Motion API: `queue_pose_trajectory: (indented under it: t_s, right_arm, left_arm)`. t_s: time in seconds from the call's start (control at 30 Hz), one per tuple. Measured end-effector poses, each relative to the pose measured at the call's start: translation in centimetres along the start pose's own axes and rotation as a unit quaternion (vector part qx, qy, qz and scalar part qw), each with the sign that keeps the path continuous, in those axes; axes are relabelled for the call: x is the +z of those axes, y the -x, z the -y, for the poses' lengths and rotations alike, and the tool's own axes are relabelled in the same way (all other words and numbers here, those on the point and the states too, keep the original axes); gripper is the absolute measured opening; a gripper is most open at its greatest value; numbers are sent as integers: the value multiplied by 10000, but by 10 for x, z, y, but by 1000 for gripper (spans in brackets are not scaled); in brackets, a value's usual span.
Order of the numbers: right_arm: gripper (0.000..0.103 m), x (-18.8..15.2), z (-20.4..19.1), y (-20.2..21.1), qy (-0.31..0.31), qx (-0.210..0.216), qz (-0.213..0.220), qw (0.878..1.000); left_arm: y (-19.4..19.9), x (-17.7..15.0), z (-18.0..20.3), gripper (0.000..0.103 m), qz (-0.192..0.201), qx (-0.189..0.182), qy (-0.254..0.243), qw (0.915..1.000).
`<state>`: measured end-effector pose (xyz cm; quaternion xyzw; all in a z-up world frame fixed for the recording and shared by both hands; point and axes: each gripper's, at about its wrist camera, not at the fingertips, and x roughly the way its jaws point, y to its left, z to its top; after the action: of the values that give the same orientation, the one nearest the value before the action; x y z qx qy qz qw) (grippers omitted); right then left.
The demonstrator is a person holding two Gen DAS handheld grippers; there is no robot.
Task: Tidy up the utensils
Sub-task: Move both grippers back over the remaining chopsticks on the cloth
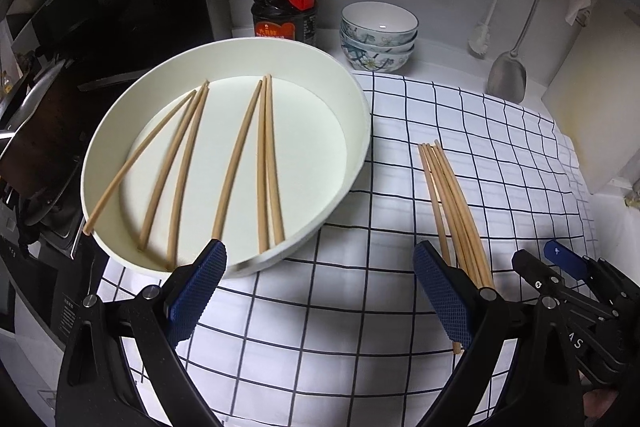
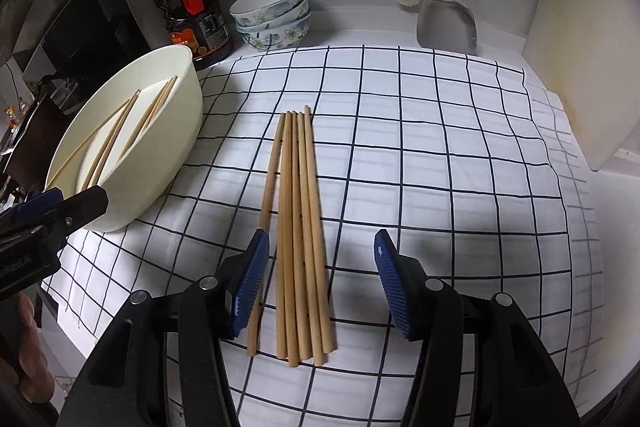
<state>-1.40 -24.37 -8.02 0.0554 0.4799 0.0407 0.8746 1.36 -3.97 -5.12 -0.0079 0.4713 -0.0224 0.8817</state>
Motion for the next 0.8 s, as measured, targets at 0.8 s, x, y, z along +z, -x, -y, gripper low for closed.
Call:
queue_pose_trajectory:
  t_s: [0.8]
  right_arm:
    - [52, -32, 21, -41, 252, -52, -186, 9995]
  left_arm:
    - [-38, -39, 48, 93, -201, -233, -438, 9986]
